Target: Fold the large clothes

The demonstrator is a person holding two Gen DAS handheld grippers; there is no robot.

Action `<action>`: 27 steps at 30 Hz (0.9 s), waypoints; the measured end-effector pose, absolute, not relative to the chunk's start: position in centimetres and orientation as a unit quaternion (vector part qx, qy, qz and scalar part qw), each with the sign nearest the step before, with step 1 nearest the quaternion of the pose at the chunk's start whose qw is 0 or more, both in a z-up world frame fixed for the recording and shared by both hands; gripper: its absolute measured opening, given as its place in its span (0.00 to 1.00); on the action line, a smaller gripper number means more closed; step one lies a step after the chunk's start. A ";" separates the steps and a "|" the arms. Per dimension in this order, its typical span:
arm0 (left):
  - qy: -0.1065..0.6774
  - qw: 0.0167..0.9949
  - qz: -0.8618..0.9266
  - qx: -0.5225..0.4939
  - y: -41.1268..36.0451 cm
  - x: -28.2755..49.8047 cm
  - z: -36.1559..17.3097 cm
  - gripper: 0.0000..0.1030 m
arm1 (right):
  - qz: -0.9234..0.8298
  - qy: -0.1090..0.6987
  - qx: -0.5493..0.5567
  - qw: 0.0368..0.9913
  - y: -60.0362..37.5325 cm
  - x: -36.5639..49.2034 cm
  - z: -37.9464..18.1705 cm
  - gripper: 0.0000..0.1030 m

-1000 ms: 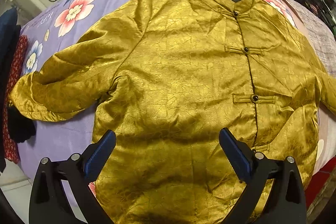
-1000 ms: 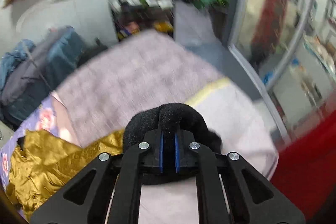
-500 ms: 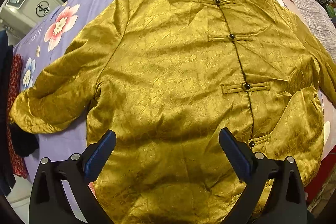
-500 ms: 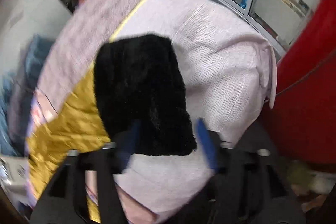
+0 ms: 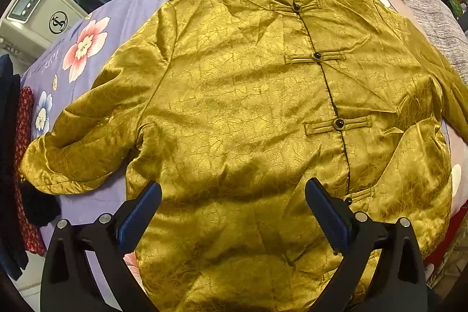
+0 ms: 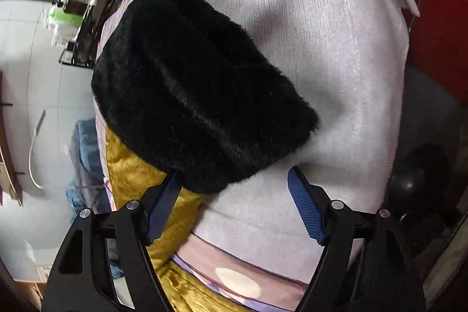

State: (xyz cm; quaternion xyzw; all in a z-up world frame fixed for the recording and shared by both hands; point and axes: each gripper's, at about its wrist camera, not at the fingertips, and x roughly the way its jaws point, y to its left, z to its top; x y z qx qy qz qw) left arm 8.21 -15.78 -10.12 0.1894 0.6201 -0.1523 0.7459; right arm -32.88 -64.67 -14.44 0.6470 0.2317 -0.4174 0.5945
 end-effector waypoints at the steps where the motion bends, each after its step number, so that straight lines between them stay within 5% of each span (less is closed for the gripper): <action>1: 0.622 0.746 -0.150 0.188 -15.6 8.2 -10.1 0.94 | -0.420 0.227 0.648 0.594 -64.9 -32.6 -14.7 0.72; 12: 0.635 0.740 -0.137 0.175 -14.1 7.8 -10.9 0.94 | -0.422 0.237 0.614 0.623 -67.0 -30.5 -12.9 0.21; 27: 0.639 0.741 -0.144 0.151 -12.9 7.8 -10.9 0.94 | -0.328 0.381 0.312 0.806 -65.1 -13.8 3.7 0.18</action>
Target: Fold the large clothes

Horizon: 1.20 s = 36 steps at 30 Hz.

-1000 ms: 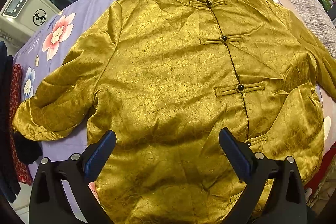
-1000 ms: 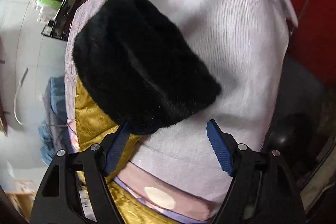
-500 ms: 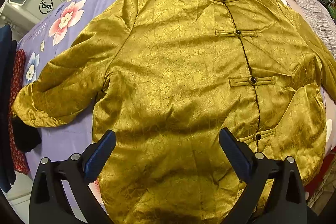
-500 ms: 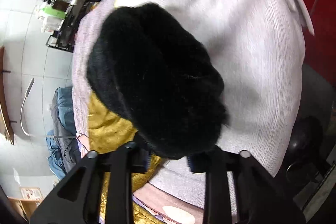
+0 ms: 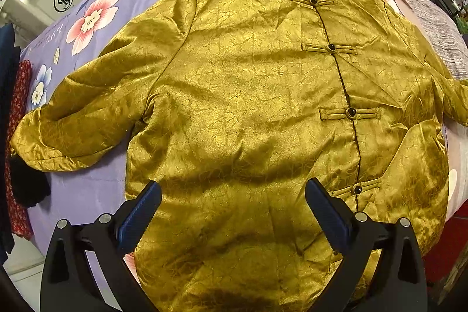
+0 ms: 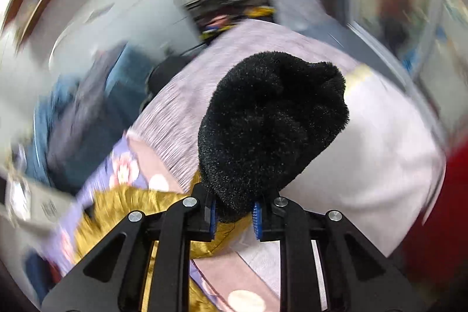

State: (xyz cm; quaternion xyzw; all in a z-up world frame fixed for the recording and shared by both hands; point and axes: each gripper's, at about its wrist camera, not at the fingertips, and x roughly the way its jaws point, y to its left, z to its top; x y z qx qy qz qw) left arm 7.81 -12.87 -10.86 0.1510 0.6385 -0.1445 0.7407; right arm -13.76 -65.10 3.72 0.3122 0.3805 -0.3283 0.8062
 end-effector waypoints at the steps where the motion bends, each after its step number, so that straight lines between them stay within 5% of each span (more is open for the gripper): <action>1: 0.640 0.740 -0.144 0.150 -12.7 7.7 -10.9 0.94 | -0.312 0.400 0.288 0.812 -64.4 -11.9 4.2 0.18; 8: 0.650 0.726 -0.152 0.168 -12.0 6.7 -11.4 0.94 | -0.146 0.560 0.090 0.810 -54.2 3.8 5.7 0.18; 13: 0.635 0.733 -0.159 0.185 -12.9 7.3 -11.1 0.94 | -0.045 0.585 -0.042 0.809 -42.5 13.3 2.4 0.18; 22: 0.605 0.777 -0.118 0.126 -10.3 10.6 -8.2 0.94 | 0.086 0.590 -0.025 0.803 -22.3 16.3 -7.4 0.18; 32: 0.624 0.775 -0.061 0.087 -5.4 12.4 -9.4 0.94 | 0.141 0.585 -0.029 0.798 -11.6 14.4 -10.4 0.18; 34: 0.624 0.773 -0.064 0.091 -5.5 12.5 -9.5 0.94 | 0.145 0.592 -0.042 0.792 -10.5 14.1 -11.2 0.31; 36: 0.620 0.773 -0.072 0.112 -6.1 12.2 -9.7 0.94 | 0.140 0.606 -0.011 0.783 -10.9 14.3 -12.1 0.61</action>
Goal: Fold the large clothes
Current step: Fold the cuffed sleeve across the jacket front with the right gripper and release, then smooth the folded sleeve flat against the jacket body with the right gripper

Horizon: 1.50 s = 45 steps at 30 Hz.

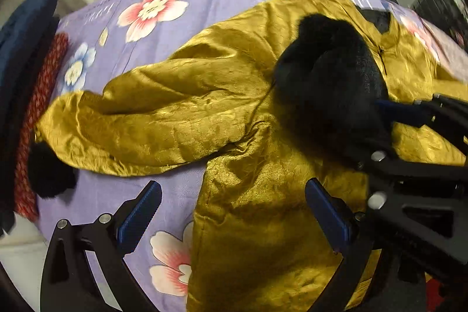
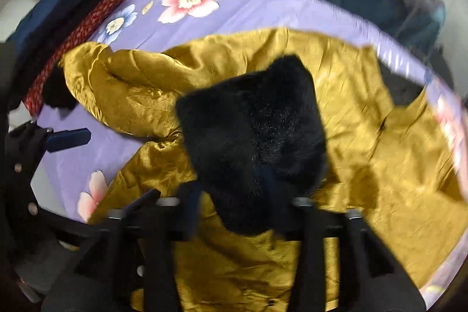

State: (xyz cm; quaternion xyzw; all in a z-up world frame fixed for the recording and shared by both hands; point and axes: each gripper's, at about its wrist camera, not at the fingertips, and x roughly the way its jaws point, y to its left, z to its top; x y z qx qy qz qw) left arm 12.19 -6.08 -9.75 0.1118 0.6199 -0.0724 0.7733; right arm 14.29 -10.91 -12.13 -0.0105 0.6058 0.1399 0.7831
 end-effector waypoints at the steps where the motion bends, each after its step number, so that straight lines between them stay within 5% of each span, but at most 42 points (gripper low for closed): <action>1: 0.619 0.773 -0.077 0.110 -6.2 12.1 -9.7 0.94 | 0.132 0.608 0.007 0.783 -11.6 14.2 -12.2 0.63; 16: 0.619 0.773 -0.110 0.090 -8.4 14.1 -9.4 0.94 | -0.035 0.504 0.241 0.828 -29.8 9.4 -6.3 0.63; 29: 0.620 0.773 -0.111 0.076 -10.8 17.5 -9.8 0.94 | -0.256 0.470 0.374 0.757 -48.0 -2.8 -9.8 0.63; 42: 0.644 0.734 -0.141 0.166 -16.0 15.2 -14.0 0.92 | -0.134 0.532 0.291 0.784 -43.8 3.9 -13.8 0.63; 43: 0.642 0.734 -0.141 0.171 -16.0 15.1 -14.0 0.92 | -0.130 0.528 0.307 0.781 -44.0 4.3 -14.2 0.61; 45: 0.644 0.734 -0.138 0.164 -15.8 15.2 -14.0 0.93 | -0.117 0.518 0.332 0.780 -44.5 4.6 -14.4 0.25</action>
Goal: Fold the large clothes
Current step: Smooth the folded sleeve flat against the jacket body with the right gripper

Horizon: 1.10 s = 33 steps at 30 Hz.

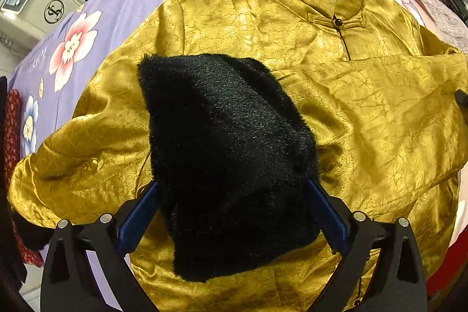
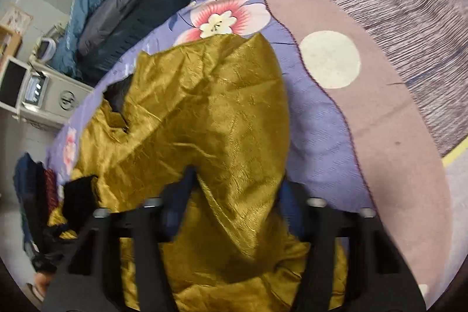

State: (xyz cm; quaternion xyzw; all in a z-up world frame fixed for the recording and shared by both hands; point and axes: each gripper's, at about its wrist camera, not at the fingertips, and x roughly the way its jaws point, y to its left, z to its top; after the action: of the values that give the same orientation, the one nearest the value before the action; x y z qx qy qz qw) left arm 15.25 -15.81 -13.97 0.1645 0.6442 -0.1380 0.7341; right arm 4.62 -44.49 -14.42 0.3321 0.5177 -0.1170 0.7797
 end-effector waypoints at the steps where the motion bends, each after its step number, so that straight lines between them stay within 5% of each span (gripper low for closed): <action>1: 0.647 0.734 -0.134 0.154 -15.5 15.5 -13.9 0.93 | -0.117 0.521 0.333 0.777 -44.7 4.9 -14.6 0.19; 5: 0.652 0.737 -0.131 0.121 -15.2 16.4 -13.6 0.94 | -0.140 0.518 0.309 0.785 -46.2 5.4 -13.9 0.09; 12: 0.642 0.732 -0.142 0.179 -18.6 17.0 -14.5 0.94 | -0.196 0.548 0.333 0.742 -50.8 5.7 -16.2 0.10; 19: 0.658 0.716 -0.130 0.194 -19.4 17.5 -16.9 0.95 | -0.255 0.518 0.246 0.779 -49.2 5.4 -11.8 0.39; 21: 0.666 0.711 -0.130 0.184 -18.8 18.1 -17.3 0.95 | -0.267 0.477 0.196 0.814 -47.7 5.2 -9.0 0.57; 26: 0.671 0.708 -0.128 0.178 -18.0 18.8 -17.8 0.95 | -0.133 0.475 0.085 0.866 -40.5 7.4 -7.1 0.58; 33: 0.664 0.714 -0.132 0.181 -18.3 18.4 -17.4 0.95 | -0.070 0.590 0.033 0.803 -35.0 8.0 -15.1 0.58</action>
State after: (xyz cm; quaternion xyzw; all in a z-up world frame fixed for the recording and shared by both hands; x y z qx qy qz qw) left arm 18.43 -18.30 -17.44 0.1814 0.6635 -0.1324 0.7137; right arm 8.02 -35.00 -15.15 0.0333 0.5903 -0.0697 0.8035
